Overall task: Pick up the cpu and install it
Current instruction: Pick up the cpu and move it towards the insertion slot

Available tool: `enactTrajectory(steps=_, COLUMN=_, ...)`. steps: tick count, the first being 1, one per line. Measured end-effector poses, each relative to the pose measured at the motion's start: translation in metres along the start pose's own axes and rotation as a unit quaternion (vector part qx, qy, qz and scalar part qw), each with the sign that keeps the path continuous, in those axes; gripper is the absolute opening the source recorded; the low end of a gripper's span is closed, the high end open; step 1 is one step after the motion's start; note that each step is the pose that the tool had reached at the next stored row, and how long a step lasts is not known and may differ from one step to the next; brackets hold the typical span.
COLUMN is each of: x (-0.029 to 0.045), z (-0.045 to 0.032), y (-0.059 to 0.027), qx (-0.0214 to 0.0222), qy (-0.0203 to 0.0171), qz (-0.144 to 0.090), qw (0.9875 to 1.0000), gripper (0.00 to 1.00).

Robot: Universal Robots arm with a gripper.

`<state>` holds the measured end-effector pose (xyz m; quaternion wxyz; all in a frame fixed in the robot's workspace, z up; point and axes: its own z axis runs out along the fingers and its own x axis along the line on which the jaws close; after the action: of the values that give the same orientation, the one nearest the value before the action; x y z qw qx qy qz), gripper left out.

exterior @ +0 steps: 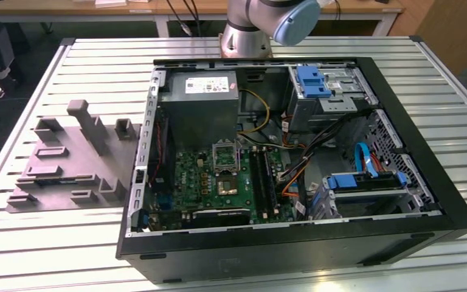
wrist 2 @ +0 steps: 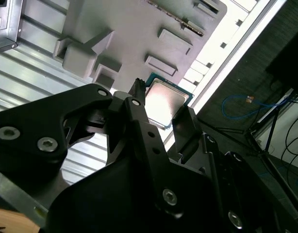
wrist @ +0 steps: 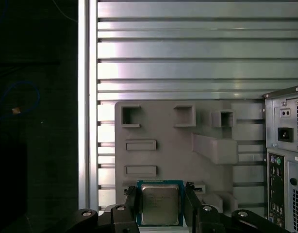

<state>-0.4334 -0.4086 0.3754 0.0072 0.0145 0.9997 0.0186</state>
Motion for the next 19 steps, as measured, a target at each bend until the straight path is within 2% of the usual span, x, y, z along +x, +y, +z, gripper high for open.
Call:
enactTrajectory(steps=12, x=-0.0003, z=-0.0019, y=0.0001, qx=0.0001, qy=0.0001, qz=0.000, qw=1.0000, gripper=0.47)
enactTrajectory(steps=19, x=-0.0070, z=-0.0016, y=0.0003, qx=0.0001, qy=0.0000, qz=0.000, qw=1.0000, gripper=0.47)
